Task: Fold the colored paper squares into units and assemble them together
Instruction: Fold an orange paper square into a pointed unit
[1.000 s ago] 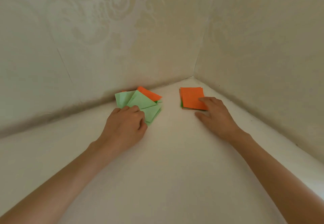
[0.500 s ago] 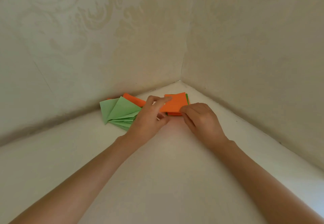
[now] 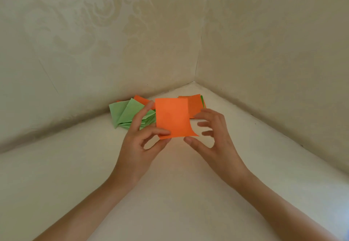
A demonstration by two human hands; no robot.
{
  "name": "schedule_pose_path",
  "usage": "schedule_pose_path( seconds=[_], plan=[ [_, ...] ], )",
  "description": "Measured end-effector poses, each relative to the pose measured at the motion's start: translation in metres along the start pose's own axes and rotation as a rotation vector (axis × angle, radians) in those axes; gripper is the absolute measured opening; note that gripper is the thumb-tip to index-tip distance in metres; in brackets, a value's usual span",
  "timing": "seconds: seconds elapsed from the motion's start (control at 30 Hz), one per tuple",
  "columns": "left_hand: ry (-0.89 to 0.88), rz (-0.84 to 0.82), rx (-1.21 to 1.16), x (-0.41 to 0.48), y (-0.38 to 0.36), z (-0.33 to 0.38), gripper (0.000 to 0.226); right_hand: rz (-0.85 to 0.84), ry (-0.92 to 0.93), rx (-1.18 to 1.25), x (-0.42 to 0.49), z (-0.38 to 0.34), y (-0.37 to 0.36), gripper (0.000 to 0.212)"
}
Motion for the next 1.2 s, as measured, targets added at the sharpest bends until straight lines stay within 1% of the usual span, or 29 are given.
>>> schedule_pose_path(
  seconds=[0.07,0.1,0.17,0.27,0.3,0.37,0.4,0.5,0.6,0.63,0.7,0.8,0.87,0.97,1.03,1.07,1.1,1.2],
  plan=[
    [-0.021,0.021,0.029,-0.003,0.001,0.0,0.019,-0.027,-0.159,0.219,-0.002,0.009,-0.01,0.036],
    [-0.01,0.027,0.018,-0.003,0.001,-0.002,0.019,-0.039,-0.207,0.293,-0.003,0.013,-0.015,0.032],
    [0.078,0.033,-0.087,-0.004,-0.002,-0.012,0.02,-0.053,-0.242,0.346,-0.004,0.018,-0.018,0.021],
    [0.294,0.027,-0.351,-0.008,-0.011,-0.029,0.02,-0.039,-0.227,0.371,-0.003,0.021,-0.015,0.012],
    [0.349,0.025,-0.417,-0.01,-0.012,-0.032,0.027,-0.028,-0.214,0.374,-0.003,0.021,-0.013,0.01],
    [0.428,0.05,-0.492,-0.012,-0.01,-0.037,0.049,-0.037,-0.178,0.382,-0.002,0.018,-0.01,0.009],
    [0.446,0.078,-0.51,-0.012,-0.007,-0.038,0.051,-0.062,-0.15,0.38,-0.001,0.015,-0.01,0.01],
    [0.495,0.13,-0.5,-0.01,0.0,-0.041,0.037,-0.177,-0.078,0.324,-0.004,0.01,-0.016,0.012],
    [0.51,0.118,-0.398,-0.006,0.008,-0.046,0.062,-0.228,-0.054,0.226,-0.007,0.012,-0.019,0.009],
    [0.511,0.096,-0.356,-0.005,0.009,-0.045,0.061,-0.236,-0.054,0.204,-0.006,0.012,-0.019,0.008],
    [0.521,0.043,-0.298,-0.005,0.008,-0.045,0.048,-0.24,-0.062,0.204,-0.006,0.014,-0.018,0.012],
    [0.526,-0.011,-0.305,-0.009,0.001,-0.044,0.034,-0.27,-0.072,0.211,-0.006,0.015,-0.018,0.031],
    [0.515,-0.023,-0.301,-0.009,-0.001,-0.043,0.027,-0.296,-0.069,0.171,-0.007,0.016,-0.02,0.038],
    [0.516,0.017,-0.298,-0.008,0.004,-0.044,0.022,-0.305,-0.073,0.185,-0.006,0.019,-0.021,0.035],
    [0.52,0.026,-0.3,-0.008,0.006,-0.046,0.023,-0.278,-0.079,0.271,-0.004,0.018,-0.019,0.02],
    [0.52,0.009,-0.293,-0.008,0.005,-0.045,0.024,-0.25,-0.088,0.329,-0.002,0.017,-0.017,0.01],
    [0.522,-0.021,-0.286,-0.007,0.002,-0.044,0.024,-0.218,-0.105,0.376,-0.002,0.018,-0.014,0.006],
    [0.53,-0.145,-0.311,-0.01,-0.012,-0.04,0.021,-0.186,-0.168,0.431,-0.003,0.022,-0.016,0.015]
  ],
)
Point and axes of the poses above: each hand's wrist, its own x-axis towards the middle knuckle, its own y-axis out of the back of the hand, z = x × y, the point moved 10 cm from there along x, towards the middle knuckle, and after that the axes turned 8 degrees about -x, right-handed, at the moved point
